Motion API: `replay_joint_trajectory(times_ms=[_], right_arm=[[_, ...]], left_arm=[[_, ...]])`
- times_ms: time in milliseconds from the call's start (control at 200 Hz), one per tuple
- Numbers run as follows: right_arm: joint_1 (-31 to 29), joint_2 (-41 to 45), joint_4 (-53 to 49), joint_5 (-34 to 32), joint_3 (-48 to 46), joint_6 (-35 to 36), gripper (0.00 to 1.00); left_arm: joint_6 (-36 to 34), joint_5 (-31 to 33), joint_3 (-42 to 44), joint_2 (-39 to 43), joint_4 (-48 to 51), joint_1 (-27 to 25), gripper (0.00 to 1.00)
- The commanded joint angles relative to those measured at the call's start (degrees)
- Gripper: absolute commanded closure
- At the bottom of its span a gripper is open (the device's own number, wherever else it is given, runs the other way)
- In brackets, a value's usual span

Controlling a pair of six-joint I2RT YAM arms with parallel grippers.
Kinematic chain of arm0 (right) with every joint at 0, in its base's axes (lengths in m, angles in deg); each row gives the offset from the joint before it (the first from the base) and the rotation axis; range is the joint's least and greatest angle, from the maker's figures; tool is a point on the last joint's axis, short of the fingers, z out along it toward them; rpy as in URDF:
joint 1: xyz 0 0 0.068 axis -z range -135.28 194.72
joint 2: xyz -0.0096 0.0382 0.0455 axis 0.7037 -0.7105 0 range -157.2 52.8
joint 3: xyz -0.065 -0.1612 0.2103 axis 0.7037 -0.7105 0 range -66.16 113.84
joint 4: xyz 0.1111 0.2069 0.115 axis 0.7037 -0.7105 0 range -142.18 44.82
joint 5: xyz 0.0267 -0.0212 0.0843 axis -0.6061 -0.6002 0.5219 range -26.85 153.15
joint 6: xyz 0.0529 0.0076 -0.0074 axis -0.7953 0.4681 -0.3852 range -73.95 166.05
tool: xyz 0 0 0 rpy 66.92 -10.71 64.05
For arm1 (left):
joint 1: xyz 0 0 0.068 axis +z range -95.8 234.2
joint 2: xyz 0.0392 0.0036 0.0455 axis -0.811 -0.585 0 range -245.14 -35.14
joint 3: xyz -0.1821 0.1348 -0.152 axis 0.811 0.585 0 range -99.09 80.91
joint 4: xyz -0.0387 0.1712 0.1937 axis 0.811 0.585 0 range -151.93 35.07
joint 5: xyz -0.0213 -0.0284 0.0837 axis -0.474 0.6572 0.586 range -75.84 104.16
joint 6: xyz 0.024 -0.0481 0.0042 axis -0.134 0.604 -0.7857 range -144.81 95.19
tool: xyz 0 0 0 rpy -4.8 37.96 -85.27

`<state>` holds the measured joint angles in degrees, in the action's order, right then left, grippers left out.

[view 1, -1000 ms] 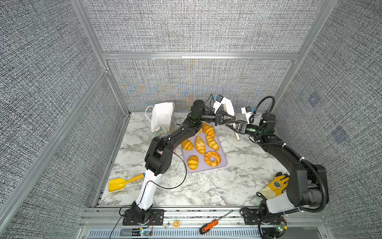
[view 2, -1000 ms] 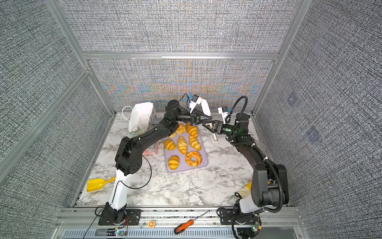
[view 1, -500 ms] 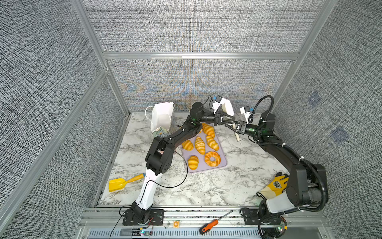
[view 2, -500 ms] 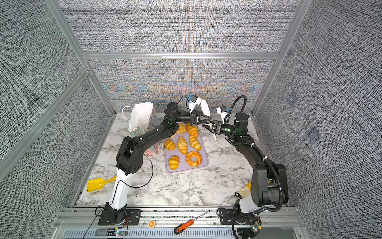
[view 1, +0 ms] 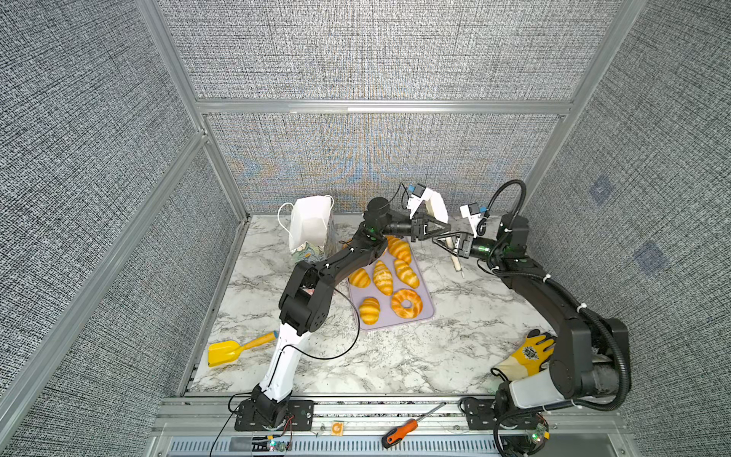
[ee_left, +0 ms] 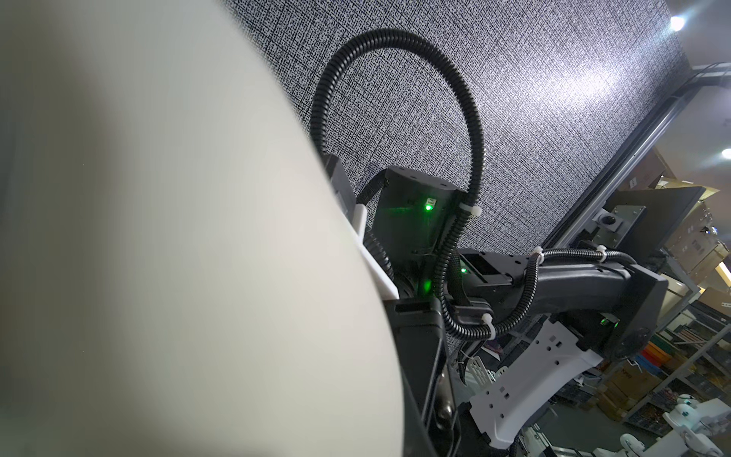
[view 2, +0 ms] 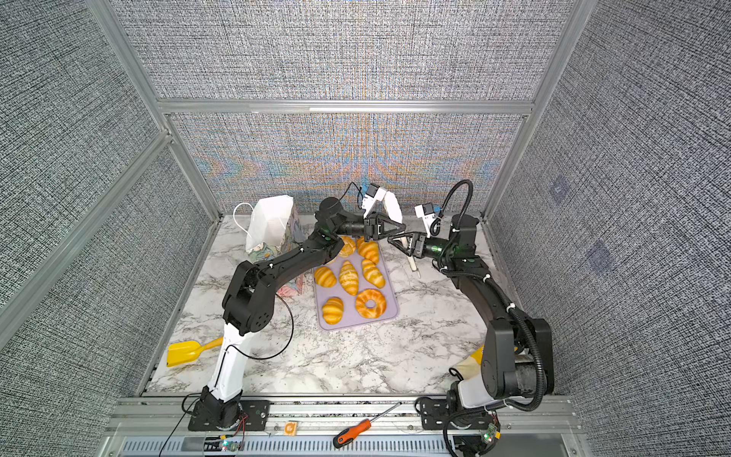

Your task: Place the fake bread into the paper bag

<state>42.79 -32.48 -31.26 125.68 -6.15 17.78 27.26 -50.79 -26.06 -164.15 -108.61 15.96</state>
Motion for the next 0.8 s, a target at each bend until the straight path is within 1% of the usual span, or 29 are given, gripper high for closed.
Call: replay_joint_trajectory(times_ms=[0,50,285,380,440,545,645,795], right_arm=[[0.72,0.24,-4.24,-2.67,0.26,0.99,0.40],[0.92,0.37,-4.80,-2.73,0.18,1.26,0.41],[1.41,1.16,-9.78,-4.03,0.85,4.23,0.42],[1.67,1.40,-16.08,-6.82,2.30,8.27,0.43],[1.77,1.36,-21.65,-9.84,3.78,11.91,0.43],[1.94,1.09,-29.55,-16.12,5.78,16.76,0.43],[2.28,1.07,-33.13,-20.51,6.28,19.22,0.42],[2.59,1.73,-35.03,-24.23,6.01,20.87,0.42]], left_arm=[[3.54,-1.25,0.34,0.26,-10.37,0.51,0.85],[4.72,-1.00,0.61,0.08,-11.71,0.62,0.82],[6.62,-0.11,1.82,-0.02,-13.82,0.84,0.61],[6.45,0.32,2.95,0.49,-13.50,1.27,0.54],[5.79,0.76,3.77,0.93,-12.33,1.66,0.53],[3.33,1.76,5.72,2.15,-8.84,2.45,0.50],[-1.14,3.29,7.38,3.56,-3.07,3.06,0.46],[-10.08,7.36,7.82,5.39,11.30,3.86,0.41]])
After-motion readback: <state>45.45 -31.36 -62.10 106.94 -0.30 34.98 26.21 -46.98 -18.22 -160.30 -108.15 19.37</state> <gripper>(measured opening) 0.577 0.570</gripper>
